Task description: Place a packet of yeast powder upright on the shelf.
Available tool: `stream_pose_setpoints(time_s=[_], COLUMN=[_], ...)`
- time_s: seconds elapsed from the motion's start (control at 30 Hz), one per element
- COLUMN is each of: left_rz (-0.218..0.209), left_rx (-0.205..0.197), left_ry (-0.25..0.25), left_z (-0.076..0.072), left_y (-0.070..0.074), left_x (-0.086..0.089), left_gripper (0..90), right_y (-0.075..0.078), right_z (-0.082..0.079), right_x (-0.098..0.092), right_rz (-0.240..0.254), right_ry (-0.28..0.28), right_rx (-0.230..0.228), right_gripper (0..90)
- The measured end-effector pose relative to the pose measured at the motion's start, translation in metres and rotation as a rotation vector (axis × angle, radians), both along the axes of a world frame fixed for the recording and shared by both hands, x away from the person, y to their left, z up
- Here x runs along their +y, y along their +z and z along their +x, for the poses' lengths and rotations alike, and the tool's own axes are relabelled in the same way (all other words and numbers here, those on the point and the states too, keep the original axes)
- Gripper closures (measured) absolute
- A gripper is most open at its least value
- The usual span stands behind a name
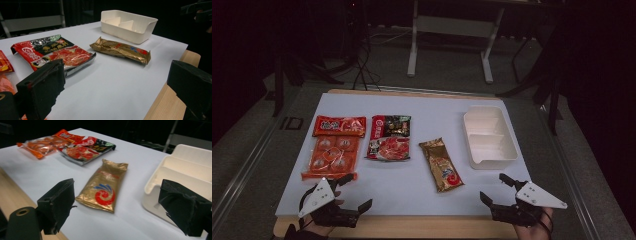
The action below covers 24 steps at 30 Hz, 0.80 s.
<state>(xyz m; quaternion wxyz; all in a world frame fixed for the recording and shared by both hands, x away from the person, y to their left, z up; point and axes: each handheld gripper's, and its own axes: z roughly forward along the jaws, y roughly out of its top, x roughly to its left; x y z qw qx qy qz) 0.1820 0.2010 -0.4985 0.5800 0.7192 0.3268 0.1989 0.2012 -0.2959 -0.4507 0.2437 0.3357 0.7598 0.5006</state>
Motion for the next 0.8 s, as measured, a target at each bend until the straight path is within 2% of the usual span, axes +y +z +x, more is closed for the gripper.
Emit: stream_pose_setpoints(time_s=[0.13, 0.23, 0.27, 0.37, 0.4, 0.43, 0.47, 0.6, 0.63, 0.7, 0.73, 0.8], left_rz=[-0.001, -0.004, -0.004, 0.002, 0.003, 0.002, 0.0, 0.007, 0.01, 0.013, 0.015, 0.014], left_rx=[-0.005, -0.003, -0.002, -0.003, -0.002, -0.002, -0.006, -0.006, -0.003, -0.002, -0.002, 0.004], left_ry=[0.001, 0.002, 0.001, -0.001, -0.001, -0.002, -0.002, 0.001, 0.003, 0.005, 0.006, 0.009], left_z=[0.0, 0.0, 0.0, 0.0, 0.0, 0.0, -0.001, -0.001, 0.0, 0.0, 0.0, 0.001], left_y=[0.001, 0.0, 0.0, 0.0, 0.001, 0.001, 0.002, 0.002, 0.002, 0.001, 0.001, 0.0], left_x=[0.001, 0.001, 0.001, -0.001, -0.001, -0.002, -0.002, -0.004, -0.004, -0.005, -0.004, -0.004], left_gripper=[1.9, 1.9, 1.9, 1.9, 1.9, 1.9, 1.9, 1.9, 2.0, 1.9, 2.0, 2.0], right_y=[0.003, 0.005, 0.005, 0.006, 0.005, 0.004, 0.001, 0.0, -0.001, -0.001, 0.001, 0.007], right_z=[-0.001, -0.001, 0.0, 0.001, 0.002, 0.004, 0.005, 0.007, 0.007, 0.006, 0.005, 0.004], right_x=[-0.003, -0.004, -0.005, -0.003, -0.001, 0.0, 0.001, 0.003, 0.007, 0.008, 0.01, 0.012], right_rz=[0.027, 0.031, 0.032, 0.021, -0.002, -0.01, -0.029, -0.033, -0.025, -0.03, -0.032, -0.025], right_ry=[-0.018, -0.016, 0.0, 0.004, -0.017, -0.013, -0.008, 0.013, 0.032, 0.03, 0.038, 0.043], right_rx=[0.0, -0.011, -0.008, -0.016, 0.004, 0.012, 0.003, -0.001, 0.032, 0.033, 0.054, 0.058], right_gripper=[13.5, 15.1, 16.7, 17.0, 16.7, 16.0, 15.2, 13.7, 13.0, 13.0, 12.8, 12.8])
